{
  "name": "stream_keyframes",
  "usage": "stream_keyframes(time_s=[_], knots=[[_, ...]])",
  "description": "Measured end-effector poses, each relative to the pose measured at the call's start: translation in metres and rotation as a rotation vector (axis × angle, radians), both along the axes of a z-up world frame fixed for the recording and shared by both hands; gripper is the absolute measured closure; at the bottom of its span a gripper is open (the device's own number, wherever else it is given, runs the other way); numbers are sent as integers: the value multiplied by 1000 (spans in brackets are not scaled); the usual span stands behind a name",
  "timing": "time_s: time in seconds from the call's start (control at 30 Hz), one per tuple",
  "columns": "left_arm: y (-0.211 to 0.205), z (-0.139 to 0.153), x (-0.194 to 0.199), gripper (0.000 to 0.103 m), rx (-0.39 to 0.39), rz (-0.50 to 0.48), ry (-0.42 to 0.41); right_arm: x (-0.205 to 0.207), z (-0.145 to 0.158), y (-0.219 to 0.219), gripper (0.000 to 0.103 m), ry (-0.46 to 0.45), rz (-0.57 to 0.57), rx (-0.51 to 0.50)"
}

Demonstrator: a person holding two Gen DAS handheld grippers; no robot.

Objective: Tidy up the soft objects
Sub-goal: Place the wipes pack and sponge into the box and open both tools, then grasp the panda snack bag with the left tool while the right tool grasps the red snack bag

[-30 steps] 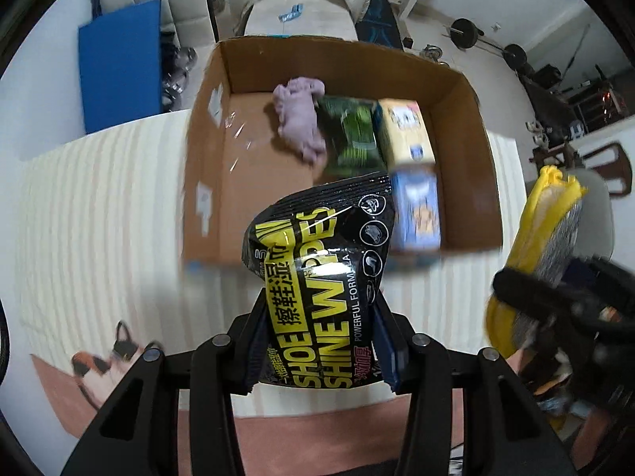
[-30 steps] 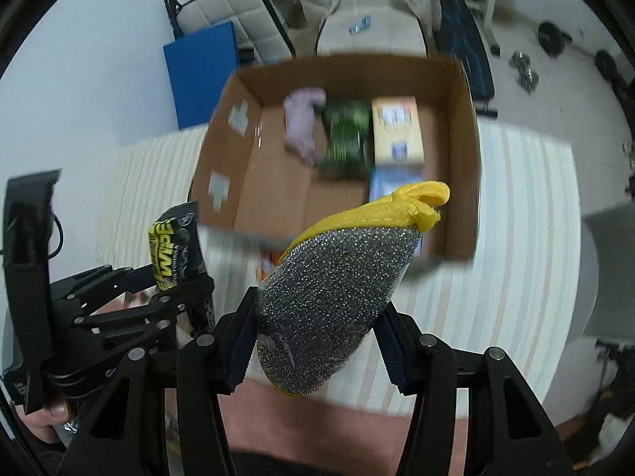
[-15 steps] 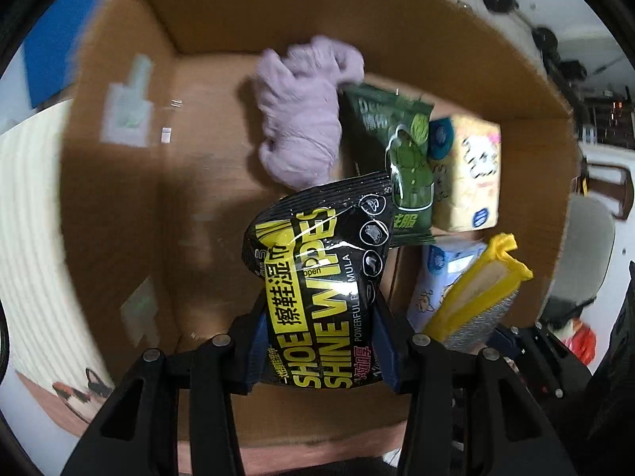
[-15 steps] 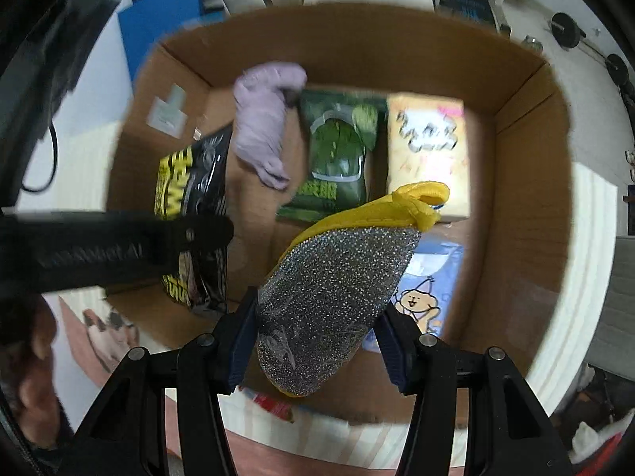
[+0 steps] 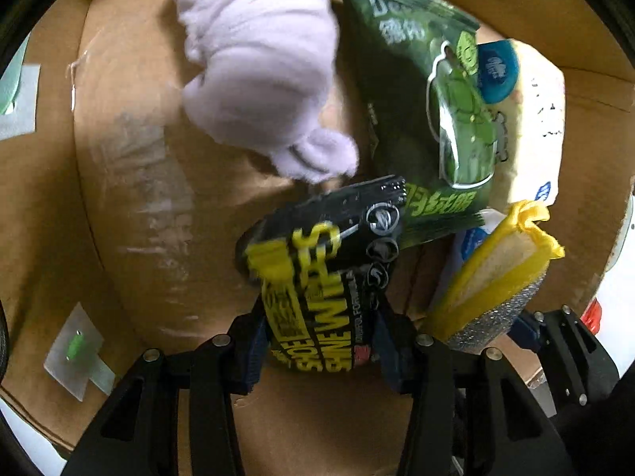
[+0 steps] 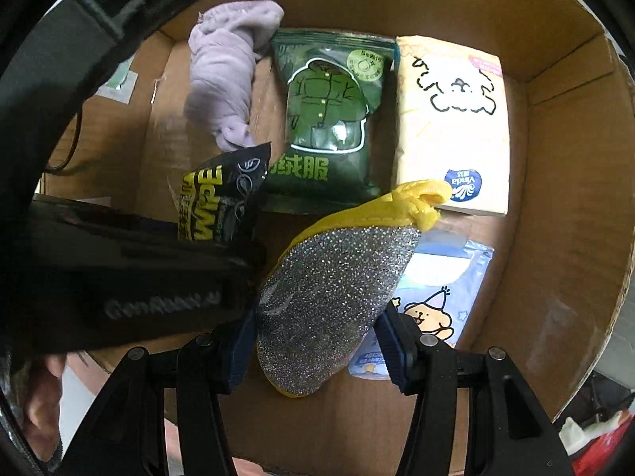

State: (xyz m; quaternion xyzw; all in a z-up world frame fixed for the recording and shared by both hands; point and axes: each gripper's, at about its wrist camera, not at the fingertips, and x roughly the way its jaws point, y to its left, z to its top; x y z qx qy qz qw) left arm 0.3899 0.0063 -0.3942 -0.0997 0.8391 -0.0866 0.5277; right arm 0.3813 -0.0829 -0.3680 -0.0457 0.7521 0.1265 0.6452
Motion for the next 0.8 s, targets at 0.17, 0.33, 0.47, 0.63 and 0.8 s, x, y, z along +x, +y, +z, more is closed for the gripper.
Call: stream_keyframes(time_s=[0.17,0.33,0.47,0.63,0.8], knots=[[12,20,-4,44,-20,57,-7,0,8,-1,19,22,-8,1],[15,70,-6,14,21,-8,-145,-8,36,-6,4,-1,-21,-7],[25,100,-19,3,44,-7,-210,-18,57,-12,0,-49,-67,-17],[26,141,-41,3,109,-2,-319,-31,83,-20,0,-111,-114,-20],[14,179,-63,3,220,-47,-468,-50,122,-29,0,-187,-145,-5]])
